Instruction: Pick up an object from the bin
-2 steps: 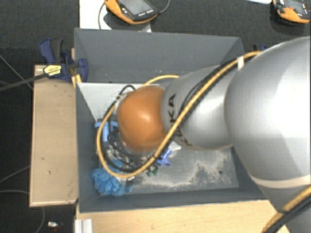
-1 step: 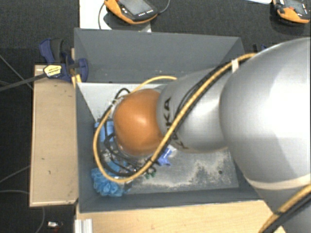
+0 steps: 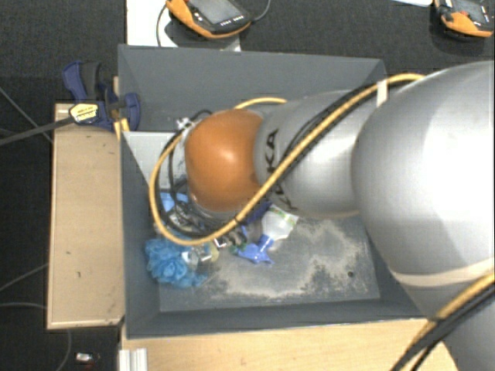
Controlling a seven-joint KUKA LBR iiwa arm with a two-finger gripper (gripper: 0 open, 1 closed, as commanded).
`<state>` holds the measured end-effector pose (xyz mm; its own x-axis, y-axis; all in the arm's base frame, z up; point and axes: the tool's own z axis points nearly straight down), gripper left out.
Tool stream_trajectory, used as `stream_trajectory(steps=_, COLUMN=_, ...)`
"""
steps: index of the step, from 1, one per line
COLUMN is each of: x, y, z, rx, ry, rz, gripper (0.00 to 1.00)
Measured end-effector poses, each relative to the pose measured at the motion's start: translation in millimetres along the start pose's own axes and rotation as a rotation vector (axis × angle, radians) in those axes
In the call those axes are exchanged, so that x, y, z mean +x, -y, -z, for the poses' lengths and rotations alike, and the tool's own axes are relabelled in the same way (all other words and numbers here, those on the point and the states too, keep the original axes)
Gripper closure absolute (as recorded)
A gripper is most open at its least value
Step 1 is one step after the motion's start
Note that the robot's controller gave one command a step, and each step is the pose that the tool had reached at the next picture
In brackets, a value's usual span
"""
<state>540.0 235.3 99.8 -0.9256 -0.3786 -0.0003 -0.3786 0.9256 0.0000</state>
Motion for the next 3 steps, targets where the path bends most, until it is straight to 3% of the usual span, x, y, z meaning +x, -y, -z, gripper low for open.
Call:
stream_trajectory(steps=1, x=13.0, y=0.3, z=-15.8, rx=-0.001, ry=0.003, rz=0.110, gripper=0.00)
stream_trajectory(steps=2, x=18.7, y=-20.2, z=-25.6, rx=0.003, ry=0.009, rz=0.426, gripper=1.00)
stream_trajectory(steps=3, x=19.4, y=-22.3, z=-26.7, rx=0.003, ry=0.010, rz=0.434, gripper=1.00)
